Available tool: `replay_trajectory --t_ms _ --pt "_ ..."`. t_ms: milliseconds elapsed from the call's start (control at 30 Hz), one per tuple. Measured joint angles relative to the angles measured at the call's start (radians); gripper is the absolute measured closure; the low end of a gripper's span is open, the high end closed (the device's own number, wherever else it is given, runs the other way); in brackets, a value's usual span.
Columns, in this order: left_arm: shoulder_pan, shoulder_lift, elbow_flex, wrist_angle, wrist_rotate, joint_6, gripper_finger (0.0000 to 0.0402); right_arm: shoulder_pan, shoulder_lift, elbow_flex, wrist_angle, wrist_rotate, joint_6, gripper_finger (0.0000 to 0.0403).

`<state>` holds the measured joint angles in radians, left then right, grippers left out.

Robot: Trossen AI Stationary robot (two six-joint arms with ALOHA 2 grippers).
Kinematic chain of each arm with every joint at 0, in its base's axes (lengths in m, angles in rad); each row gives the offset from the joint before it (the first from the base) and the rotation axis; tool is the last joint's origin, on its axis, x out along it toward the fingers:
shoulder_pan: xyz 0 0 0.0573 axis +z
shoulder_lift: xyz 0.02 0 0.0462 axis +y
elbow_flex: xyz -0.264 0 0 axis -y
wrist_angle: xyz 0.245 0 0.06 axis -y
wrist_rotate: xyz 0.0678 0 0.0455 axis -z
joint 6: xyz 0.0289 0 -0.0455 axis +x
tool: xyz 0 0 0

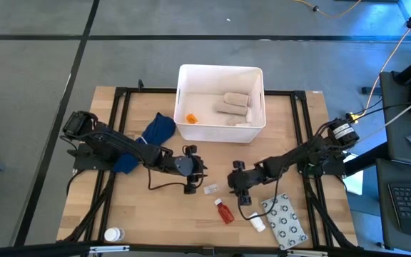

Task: Pick & place medical supplies in basket/bin
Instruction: Put the transparent pill bottle into the white bin

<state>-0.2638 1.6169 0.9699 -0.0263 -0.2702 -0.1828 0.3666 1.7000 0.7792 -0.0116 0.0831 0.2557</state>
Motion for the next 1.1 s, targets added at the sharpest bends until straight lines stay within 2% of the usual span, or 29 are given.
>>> replay_trajectory --t_ms 167,300,433,533,633,733,867,1100 --pt "0.0 0.0 0.0 0.0 -0.001 0.002 0.0251 -0.005 -0.002 0.0 -0.06 0.001 0.014 0.0127" --pt "0.0 0.0 0.0 -0.002 0.003 -0.017 0.0214 -0.003 -0.037 0.0 -0.145 0.0 0.09 0.0103" --pt "-0.004 0.0 0.0 -0.009 0.081 -0.016 0.0187 0.012 -0.115 0.0 -0.252 0.022 0.134 0.01" --pt "-0.006 0.0 0.0 -0.008 0.148 -0.022 0.0179 0.048 -0.178 -0.009 -0.3 0.121 0.142 0.0099" --pt "-0.011 0.0 0.0 0.003 0.156 -0.13 0.0178 0.085 -0.243 -0.052 -0.295 0.212 0.146 0.0099" --pt "-0.011 0.0 0.0 0.021 0.186 -0.17 0.018 0.111 -0.308 -0.108 -0.268 0.261 0.187 0.0099" --pt "-0.011 0.008 0.009 0.047 0.194 -0.179 0.0186 0.127 -0.387 -0.17 -0.241 0.289 0.23 0.0099" --pt "-0.01 0.119 0.058 0.044 0.195 -0.181 0.0199 0.129 -0.446 -0.219 -0.185 0.29 0.238 0.0099"
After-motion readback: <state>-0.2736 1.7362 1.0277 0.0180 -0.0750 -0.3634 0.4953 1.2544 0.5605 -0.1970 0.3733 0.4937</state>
